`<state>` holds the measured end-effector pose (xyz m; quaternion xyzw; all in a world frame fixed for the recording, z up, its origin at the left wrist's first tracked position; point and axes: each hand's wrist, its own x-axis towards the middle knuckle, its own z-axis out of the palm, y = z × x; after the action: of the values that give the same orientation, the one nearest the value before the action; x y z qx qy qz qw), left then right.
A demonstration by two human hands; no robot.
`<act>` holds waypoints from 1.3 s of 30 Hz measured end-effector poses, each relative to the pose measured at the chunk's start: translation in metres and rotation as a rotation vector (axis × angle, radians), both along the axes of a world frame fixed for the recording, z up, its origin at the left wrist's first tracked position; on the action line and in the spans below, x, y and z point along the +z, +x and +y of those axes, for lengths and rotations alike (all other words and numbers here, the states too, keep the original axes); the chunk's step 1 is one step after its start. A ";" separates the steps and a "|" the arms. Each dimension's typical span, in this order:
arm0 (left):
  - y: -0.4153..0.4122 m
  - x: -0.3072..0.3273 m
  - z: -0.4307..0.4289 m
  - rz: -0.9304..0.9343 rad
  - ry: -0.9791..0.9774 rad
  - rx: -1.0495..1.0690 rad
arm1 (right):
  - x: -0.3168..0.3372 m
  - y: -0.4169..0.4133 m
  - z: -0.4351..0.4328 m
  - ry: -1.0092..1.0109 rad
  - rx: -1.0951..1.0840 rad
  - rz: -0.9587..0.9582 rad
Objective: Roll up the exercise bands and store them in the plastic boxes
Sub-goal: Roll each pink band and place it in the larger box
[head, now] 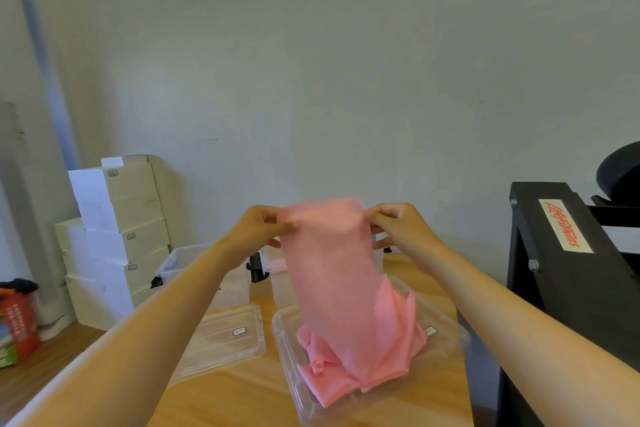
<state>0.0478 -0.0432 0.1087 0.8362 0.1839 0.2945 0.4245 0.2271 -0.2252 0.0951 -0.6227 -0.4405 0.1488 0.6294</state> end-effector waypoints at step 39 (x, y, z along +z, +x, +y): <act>0.004 0.081 0.026 -0.063 0.001 -0.058 | 0.073 0.028 0.035 -0.023 -0.030 -0.176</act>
<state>0.0519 -0.0168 0.1902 0.8317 0.1460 0.3087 0.4379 0.2547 -0.1904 0.1679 -0.6473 -0.4828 0.0891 0.5831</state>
